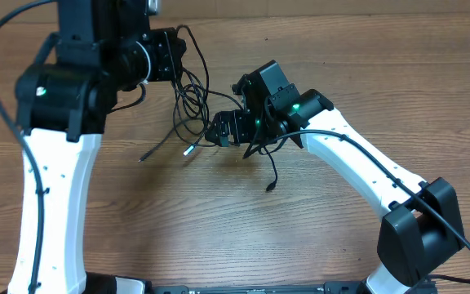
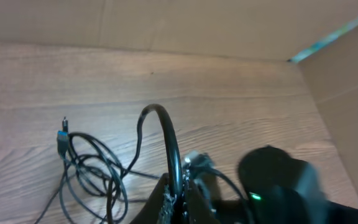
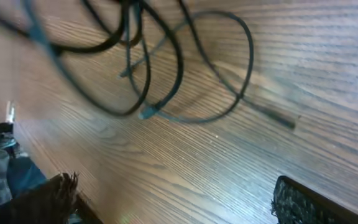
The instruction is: Untangle cables
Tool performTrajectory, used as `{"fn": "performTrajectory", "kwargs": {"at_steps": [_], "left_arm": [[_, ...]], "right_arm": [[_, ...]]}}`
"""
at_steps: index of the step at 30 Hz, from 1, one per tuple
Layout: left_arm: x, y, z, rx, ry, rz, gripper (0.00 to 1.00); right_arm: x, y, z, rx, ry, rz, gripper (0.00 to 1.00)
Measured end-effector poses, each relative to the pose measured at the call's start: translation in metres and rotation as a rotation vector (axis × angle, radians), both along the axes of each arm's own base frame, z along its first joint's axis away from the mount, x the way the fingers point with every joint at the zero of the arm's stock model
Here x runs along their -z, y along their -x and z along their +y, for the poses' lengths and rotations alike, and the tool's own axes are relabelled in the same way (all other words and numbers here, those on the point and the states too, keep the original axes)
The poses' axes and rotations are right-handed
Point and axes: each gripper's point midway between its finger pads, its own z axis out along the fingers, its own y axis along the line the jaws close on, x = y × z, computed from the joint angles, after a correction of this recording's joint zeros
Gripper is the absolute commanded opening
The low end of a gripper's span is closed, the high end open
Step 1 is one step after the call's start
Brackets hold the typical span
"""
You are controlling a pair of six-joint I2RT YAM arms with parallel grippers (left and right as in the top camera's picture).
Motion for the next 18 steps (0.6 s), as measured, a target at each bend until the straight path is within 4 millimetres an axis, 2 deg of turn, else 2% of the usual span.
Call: {"fn": "performTrajectory", "kwargs": {"at_steps": [2,6,9,14,18], "left_arm": [[-0.014,0.008,0.000,0.006,0.009,-0.022,0.04],[-0.023,0.019,0.001,0.019,0.007,-0.038,0.04],[-0.021,0.026,0.002,0.035,-0.012,-0.029,0.04],[-0.016,0.031,0.001,0.068,-0.034,-0.015,0.04],[-0.019,0.032,-0.004,0.094,-0.020,-0.023,0.04]], "right_arm": [[-0.003,-0.003,0.003,-0.003,-0.014,-0.015,1.00],[-0.010,-0.011,0.007,0.002,-0.053,-0.045,1.00],[-0.021,-0.020,0.010,0.010,-0.122,-0.054,1.00],[-0.052,-0.036,0.005,-0.025,-0.319,-0.051,1.00],[-0.074,-0.038,0.002,-0.082,-0.444,-0.054,1.00]]}}
